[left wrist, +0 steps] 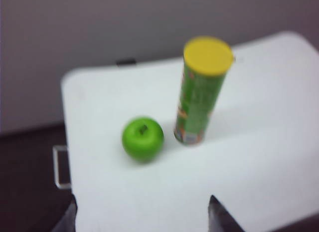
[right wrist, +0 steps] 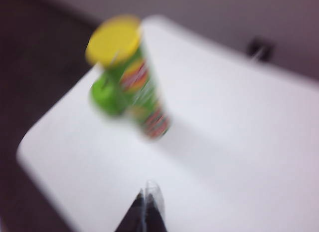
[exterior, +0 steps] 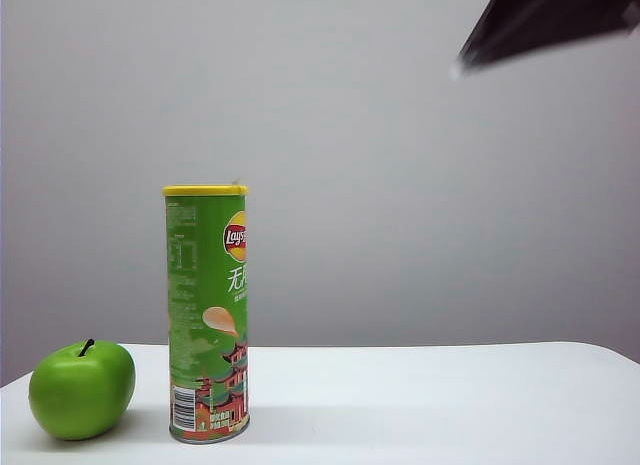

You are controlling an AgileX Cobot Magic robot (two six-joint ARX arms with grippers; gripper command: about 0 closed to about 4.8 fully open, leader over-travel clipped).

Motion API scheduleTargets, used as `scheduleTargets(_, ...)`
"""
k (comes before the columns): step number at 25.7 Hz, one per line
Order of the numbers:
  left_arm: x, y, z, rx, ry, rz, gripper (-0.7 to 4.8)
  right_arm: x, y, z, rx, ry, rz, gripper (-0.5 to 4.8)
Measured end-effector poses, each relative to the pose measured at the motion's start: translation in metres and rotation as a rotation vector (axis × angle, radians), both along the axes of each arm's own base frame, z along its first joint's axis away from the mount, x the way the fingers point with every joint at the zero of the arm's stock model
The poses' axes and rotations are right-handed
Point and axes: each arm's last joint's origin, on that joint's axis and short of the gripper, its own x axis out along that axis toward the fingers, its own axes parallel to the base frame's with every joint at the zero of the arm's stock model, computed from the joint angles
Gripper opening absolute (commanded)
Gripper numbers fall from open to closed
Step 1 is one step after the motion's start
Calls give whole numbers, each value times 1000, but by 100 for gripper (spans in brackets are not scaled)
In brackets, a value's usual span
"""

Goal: Pick up the green bucket of chips from the desk, place it near the apple, and finally stand it up.

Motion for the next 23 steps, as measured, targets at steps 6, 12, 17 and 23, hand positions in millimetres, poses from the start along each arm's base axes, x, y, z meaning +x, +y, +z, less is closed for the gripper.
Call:
scheduleTargets(6, -15, 6, -16, -11, -166, 179, 243, -39, -41, 6, 11, -270, -226, -6)
scheduleTargets(12, 23, 3, -36, -70, -277, 169, 240, -63, -77, -25, 27, -509, -486, -6)
scheduleTargets(17, 42, 1, -37, -179, -340, 178, 240, -44, -86, -51, 45, -479, -590, -6)
scheduleTargets(23, 70, 0, -88, -205, -268, 194, 220, -31, -99, -78, 207, -433, -707, -6)
